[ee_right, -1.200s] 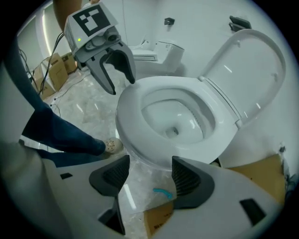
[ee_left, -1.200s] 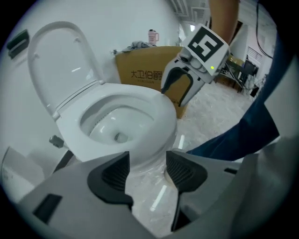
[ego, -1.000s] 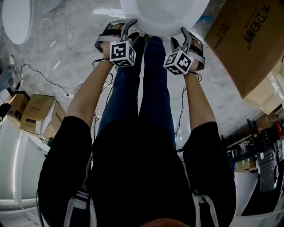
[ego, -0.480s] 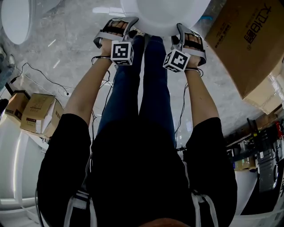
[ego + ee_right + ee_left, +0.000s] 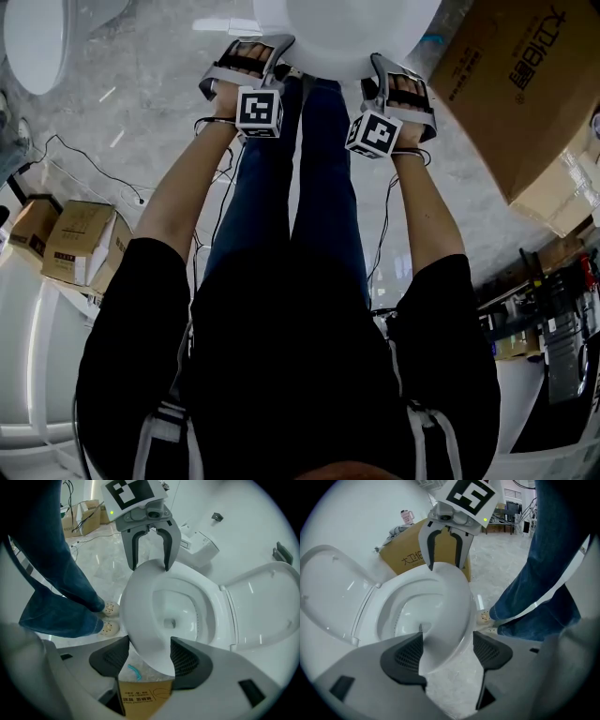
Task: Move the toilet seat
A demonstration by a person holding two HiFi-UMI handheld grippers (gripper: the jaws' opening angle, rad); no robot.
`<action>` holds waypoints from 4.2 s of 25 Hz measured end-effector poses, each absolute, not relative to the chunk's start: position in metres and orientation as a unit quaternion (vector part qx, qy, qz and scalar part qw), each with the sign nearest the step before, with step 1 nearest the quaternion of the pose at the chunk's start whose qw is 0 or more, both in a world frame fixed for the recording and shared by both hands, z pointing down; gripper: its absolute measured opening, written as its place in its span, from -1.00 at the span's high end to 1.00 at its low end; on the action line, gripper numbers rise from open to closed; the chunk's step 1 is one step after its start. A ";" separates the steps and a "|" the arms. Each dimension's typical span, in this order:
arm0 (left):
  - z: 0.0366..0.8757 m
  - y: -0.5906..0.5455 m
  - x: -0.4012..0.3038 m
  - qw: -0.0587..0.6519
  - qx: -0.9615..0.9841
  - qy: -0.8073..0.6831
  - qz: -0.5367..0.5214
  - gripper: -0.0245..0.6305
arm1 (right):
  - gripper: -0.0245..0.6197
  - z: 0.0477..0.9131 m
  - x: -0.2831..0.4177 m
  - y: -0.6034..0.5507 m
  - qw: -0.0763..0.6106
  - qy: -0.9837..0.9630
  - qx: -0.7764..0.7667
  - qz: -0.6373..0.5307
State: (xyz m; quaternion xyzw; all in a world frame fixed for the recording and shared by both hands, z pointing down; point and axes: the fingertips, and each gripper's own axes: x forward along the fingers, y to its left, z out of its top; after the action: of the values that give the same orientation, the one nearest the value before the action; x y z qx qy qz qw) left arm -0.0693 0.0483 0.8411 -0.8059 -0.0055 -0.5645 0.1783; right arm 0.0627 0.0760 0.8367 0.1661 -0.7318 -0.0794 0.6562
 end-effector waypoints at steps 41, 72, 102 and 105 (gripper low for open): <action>0.749 0.034 -0.052 0.275 -0.780 -0.010 -0.562 0.24 | 0.10 0.712 0.073 0.064 0.619 -0.735 0.266 -0.081; 0.669 -0.003 -0.040 0.274 -0.786 0.013 -0.555 0.35 | 0.34 0.679 0.069 0.019 0.671 -0.684 0.222 -0.180; 0.598 -0.049 -0.029 0.206 -0.805 -0.034 -0.555 0.39 | 0.41 0.609 0.081 -0.026 0.696 -0.685 0.180 -0.119; 0.592 -0.052 -0.029 0.198 -0.810 -0.038 -0.551 0.39 | 0.41 0.600 0.081 -0.027 0.701 -0.684 0.172 -0.105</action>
State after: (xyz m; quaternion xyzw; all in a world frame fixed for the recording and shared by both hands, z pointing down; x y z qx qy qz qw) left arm -0.0291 -0.0524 0.5920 -0.8098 -0.0383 -0.5510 0.1979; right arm 0.0811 -0.0272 0.6004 0.1717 -0.6836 -0.1055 0.7015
